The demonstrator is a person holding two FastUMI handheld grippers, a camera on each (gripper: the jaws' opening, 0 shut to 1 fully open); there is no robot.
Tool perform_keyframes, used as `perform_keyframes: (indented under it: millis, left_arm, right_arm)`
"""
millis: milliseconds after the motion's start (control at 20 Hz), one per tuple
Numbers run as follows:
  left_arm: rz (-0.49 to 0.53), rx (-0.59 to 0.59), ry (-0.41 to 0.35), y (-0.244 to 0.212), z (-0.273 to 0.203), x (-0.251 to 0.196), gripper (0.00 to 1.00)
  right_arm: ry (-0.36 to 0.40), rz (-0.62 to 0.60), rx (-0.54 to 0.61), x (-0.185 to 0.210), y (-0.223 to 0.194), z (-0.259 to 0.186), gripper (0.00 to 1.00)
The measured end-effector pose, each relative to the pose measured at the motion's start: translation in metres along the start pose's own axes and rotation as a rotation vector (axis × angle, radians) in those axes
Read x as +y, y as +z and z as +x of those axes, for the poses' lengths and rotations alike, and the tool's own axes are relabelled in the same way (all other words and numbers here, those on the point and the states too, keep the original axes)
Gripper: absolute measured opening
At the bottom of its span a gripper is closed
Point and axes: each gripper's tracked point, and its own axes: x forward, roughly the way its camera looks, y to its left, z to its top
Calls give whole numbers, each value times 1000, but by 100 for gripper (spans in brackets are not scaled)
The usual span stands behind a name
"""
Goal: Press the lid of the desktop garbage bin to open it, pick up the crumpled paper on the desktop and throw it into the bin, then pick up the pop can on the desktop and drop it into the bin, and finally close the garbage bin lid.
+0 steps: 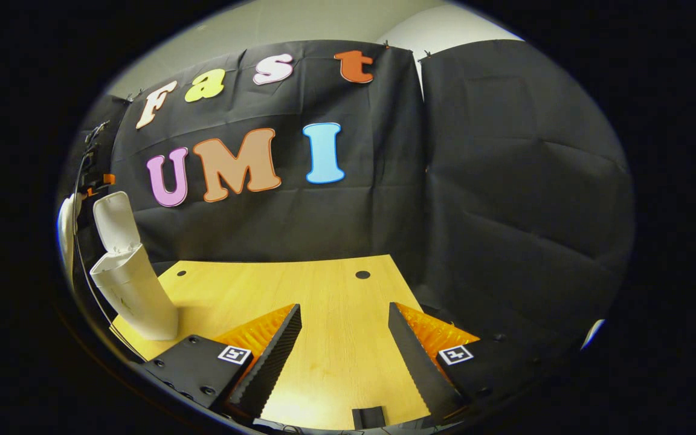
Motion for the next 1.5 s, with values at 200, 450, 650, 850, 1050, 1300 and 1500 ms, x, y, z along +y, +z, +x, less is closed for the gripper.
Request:
perform_keyframes:
  millis: [200,450,650,850,1050,1300,1500]
  left_arm:
    - [-8,84,11,-29,15,2,93]
    - [16,49,1,-28,-4,3,91]
    - [12,-11,-10,-34,-50,2,91]
    - [26,-60,-38,-62,-101,-8,93]
    - [46,-81,-38,-98,-135,-10,94]
    - [36,-51,-24,-145,-157,-12,94]
    - [49,3,-29,-177,-164,-15,94]
  right_arm:
    - [-31,13,6,-10,-3,-5,96]
    - [-36,11,13,-9,-7,-5,100]
    - [-18,12,15,-5,-9,1,96]
    - [-2,6,5,-2,-3,6,96]
    - [31,-16,7,13,2,16,97]
    - [63,-57,21,27,1,25,97]
    - [64,-54,25,25,4,28,97]
